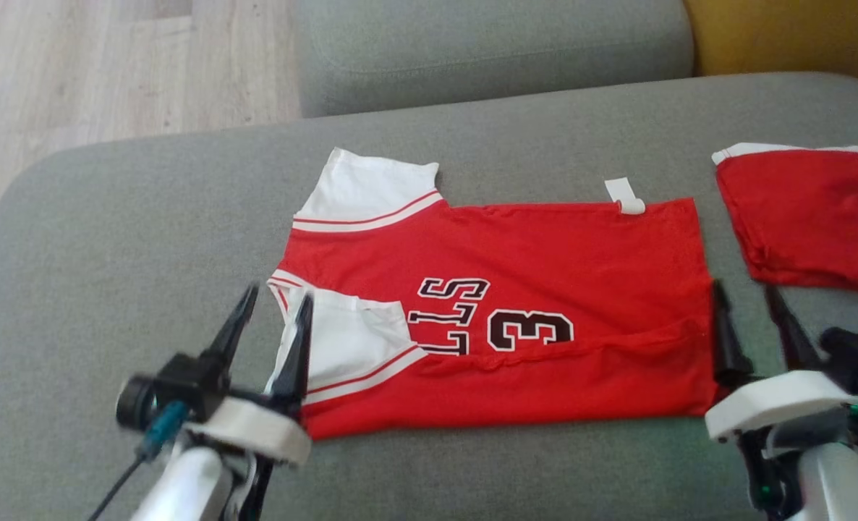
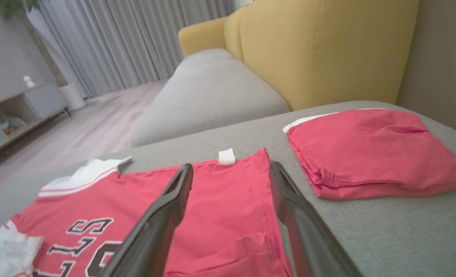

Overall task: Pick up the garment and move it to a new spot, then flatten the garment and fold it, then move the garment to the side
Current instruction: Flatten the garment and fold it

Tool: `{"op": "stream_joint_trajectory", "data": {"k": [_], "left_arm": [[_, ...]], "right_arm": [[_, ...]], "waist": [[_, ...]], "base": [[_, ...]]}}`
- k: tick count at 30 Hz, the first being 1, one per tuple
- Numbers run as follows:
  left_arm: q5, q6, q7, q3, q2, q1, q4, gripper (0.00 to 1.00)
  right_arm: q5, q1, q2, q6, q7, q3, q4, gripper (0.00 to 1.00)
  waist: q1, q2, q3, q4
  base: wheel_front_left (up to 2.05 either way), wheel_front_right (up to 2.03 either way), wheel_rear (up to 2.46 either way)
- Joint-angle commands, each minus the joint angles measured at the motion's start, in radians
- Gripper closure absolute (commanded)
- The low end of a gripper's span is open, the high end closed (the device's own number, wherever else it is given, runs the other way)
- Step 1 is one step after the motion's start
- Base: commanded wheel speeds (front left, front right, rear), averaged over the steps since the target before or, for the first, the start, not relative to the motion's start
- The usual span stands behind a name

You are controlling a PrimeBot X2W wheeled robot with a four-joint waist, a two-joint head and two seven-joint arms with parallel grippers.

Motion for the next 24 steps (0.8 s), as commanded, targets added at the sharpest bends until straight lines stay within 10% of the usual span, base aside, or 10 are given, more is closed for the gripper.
{"op": "stream_joint_trajectory", "data": {"k": [1,16,24], "left_arm": [[0.008,-0.013,-0.04,0.048,0.01,-0.09,-0.043,0.0],[0.051,-0.182,0.197,0.018,0.161,-0.606,0.152,0.0],[0.002,-0.204,0.308,-0.045,0.21,-0.819,0.383,0.0]], "right_arm": [[0.04,-0.044,-0.008,-0.001,-0.054,0.018,-0.033,0.0],[0.11,-0.198,-0.008,-0.001,-0.215,0.146,-0.041,0.0],[0.114,-0.266,-0.008,-0.001,-0.236,0.202,-0.023,0.0]], "waist": [[0.0,-0.0001,0.017,-0.003],[0.0,-0.0001,0.323,-0.147],[0.0,-0.0001,0.445,-0.219]], "base": [[0.0,0.0,0.0],[0.0,0.0,0.0],[0.0,0.0,0.0]]}}
